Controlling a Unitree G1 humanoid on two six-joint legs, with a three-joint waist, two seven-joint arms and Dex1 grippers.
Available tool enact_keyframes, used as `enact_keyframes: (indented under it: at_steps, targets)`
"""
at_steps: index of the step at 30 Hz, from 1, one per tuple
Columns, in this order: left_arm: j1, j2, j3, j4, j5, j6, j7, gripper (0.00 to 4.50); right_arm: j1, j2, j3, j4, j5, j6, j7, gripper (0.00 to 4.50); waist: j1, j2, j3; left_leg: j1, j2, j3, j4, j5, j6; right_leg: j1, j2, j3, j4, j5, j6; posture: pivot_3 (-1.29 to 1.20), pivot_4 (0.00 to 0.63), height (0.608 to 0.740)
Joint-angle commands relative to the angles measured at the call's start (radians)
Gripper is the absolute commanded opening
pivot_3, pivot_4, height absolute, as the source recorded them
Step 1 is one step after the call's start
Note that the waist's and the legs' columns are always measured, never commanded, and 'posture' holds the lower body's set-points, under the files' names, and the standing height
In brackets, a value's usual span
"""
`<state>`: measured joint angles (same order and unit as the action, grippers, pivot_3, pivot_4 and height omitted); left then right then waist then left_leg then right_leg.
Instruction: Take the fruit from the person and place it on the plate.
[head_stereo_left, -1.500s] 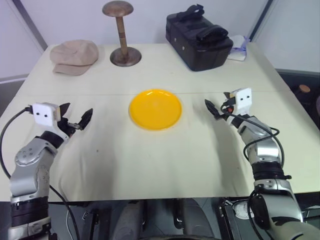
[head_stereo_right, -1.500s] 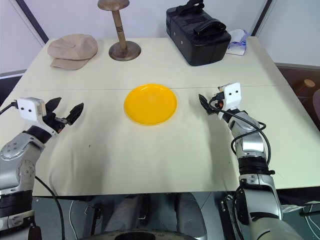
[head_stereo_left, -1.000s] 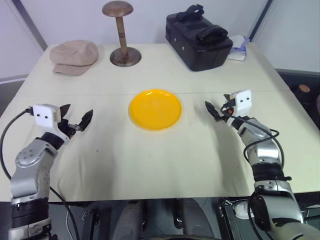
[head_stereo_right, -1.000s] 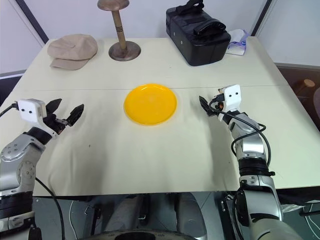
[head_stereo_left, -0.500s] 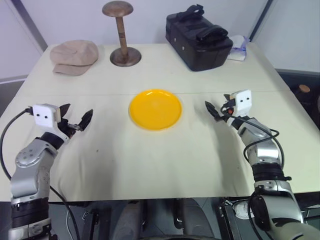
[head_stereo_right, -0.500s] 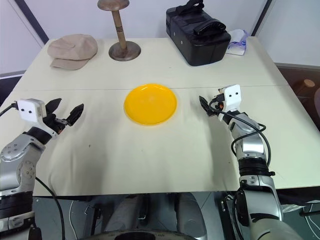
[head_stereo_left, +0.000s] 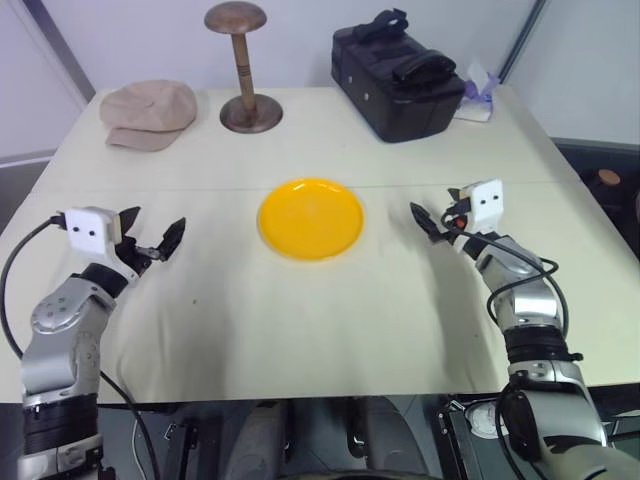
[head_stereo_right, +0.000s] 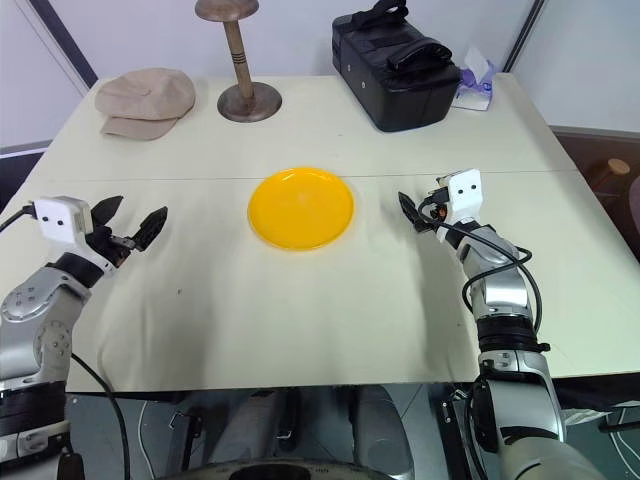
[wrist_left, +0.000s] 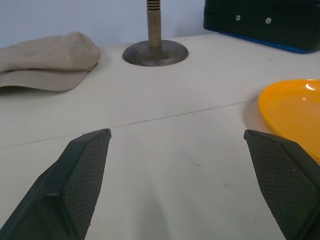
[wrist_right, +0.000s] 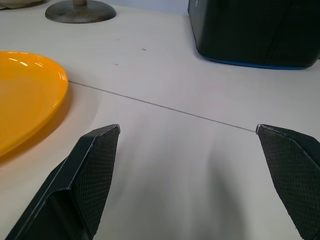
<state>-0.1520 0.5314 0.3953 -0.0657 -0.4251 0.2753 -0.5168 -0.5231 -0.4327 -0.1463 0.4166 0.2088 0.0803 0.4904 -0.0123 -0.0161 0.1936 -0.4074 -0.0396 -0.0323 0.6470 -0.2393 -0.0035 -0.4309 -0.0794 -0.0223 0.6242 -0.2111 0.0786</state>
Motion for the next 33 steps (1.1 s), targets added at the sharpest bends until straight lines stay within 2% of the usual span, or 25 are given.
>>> enact_keyframes:
  at_steps: [1, 28, 30, 33]
  targets:
    - [-0.01, 0.009, 0.012, -0.009, -0.001, -0.024, -0.001, 4.5, -0.021, -0.009, -0.018, -0.009, -0.001, -0.028, -0.003, 4.46, 0.0, 0.0, 0.0, 0.0, 0.0, 0.0, 0.0, 0.0, 0.0, 0.0, 0.0, 0.0, 0.0, 0.0, 0.0, 0.0, 0.15, 0.74]
    - [-0.016, 0.016, 0.006, 0.012, 0.005, -0.036, -0.015, 4.5, -0.006, -0.013, -0.021, -0.024, 0.002, -0.028, -0.002, 4.46, 0.0, 0.0, 0.0, 0.0, 0.0, 0.0, 0.0, 0.0, 0.0, 0.0, 0.0, 0.0, 0.001, 0.0, 0.0, 0.0, 0.15, 0.74]
    - [-0.016, 0.018, 0.005, 0.011, 0.005, -0.036, -0.017, 4.5, 0.009, -0.021, -0.023, -0.087, 0.041, 0.019, 0.039, 4.46, 0.0, 0.0, 0.0, 0.0, 0.0, 0.0, 0.0, 0.0, 0.0, 0.0, 0.0, 0.0, 0.001, 0.0, 0.0, 0.0, 0.15, 0.74]
    - [-0.019, 0.023, 0.005, 0.014, 0.004, -0.034, -0.021, 4.5, 0.07, -0.039, -0.03, -0.333, 0.241, 0.215, 0.177, 4.46, 0.001, 0.0, 0.0, 0.0, 0.0, 0.0, 0.0, 0.0, 0.0, 0.0, 0.0, 0.0, 0.001, 0.0, 0.0, 0.0, 0.15, 0.74]
